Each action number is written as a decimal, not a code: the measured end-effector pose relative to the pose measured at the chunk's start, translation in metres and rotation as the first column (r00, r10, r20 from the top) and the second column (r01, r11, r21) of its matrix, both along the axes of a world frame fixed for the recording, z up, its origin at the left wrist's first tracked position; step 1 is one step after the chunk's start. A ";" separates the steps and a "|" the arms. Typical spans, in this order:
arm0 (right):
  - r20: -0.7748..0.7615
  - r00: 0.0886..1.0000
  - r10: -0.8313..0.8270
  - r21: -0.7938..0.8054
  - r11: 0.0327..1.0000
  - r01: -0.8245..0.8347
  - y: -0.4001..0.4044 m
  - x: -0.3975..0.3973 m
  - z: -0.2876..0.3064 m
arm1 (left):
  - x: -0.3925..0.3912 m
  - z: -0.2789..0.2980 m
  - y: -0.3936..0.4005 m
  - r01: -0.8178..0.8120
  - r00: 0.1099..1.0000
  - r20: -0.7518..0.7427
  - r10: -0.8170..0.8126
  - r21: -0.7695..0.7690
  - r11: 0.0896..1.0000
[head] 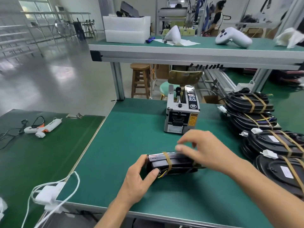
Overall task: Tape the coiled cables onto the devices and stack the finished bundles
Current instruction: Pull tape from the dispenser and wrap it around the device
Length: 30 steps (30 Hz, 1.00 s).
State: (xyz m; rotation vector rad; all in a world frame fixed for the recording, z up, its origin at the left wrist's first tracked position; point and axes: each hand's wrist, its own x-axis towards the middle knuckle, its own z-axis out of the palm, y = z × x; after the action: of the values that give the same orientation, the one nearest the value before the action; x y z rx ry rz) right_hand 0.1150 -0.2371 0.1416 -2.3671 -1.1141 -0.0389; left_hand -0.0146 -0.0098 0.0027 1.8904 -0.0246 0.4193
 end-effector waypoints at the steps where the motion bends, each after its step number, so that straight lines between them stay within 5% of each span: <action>1: -0.035 0.993 -0.113 0.120 0.986 0.116 0.005 0.010 0.000 | 0.000 0.000 0.000 0.009 1.000 -0.001 -0.009 0.001 1.000; 3: -0.307 0.896 -0.320 0.269 0.874 0.404 0.018 0.034 -0.002 | -0.001 0.000 0.000 0.021 1.000 0.001 -0.021 0.007 1.000; 6: -0.787 0.539 -0.300 0.260 0.631 0.731 0.040 0.064 -0.013 | -0.001 -0.002 0.001 0.037 0.999 0.012 -0.037 0.008 0.999; 9: -0.891 0.359 -0.278 0.193 0.484 0.854 0.055 0.081 -0.024 | -0.002 -0.003 0.000 0.046 0.998 0.037 -0.046 0.010 0.999; 13: -0.894 0.347 -0.284 0.232 0.368 0.900 0.067 0.092 -0.031 | -0.002 -0.001 -0.001 0.046 0.997 0.057 -0.046 0.012 0.999; 30: -0.920 0.247 -0.305 0.194 0.193 0.962 0.099 0.111 -0.043 | -0.003 0.002 -0.001 0.049 0.997 0.063 -0.051 0.027 0.998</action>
State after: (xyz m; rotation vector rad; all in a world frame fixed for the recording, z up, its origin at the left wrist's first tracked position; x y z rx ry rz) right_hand 0.2259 -0.1385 0.0991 -1.5041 0.5521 0.0749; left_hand -0.0177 -0.0109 0.0049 1.8973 -0.1195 0.4464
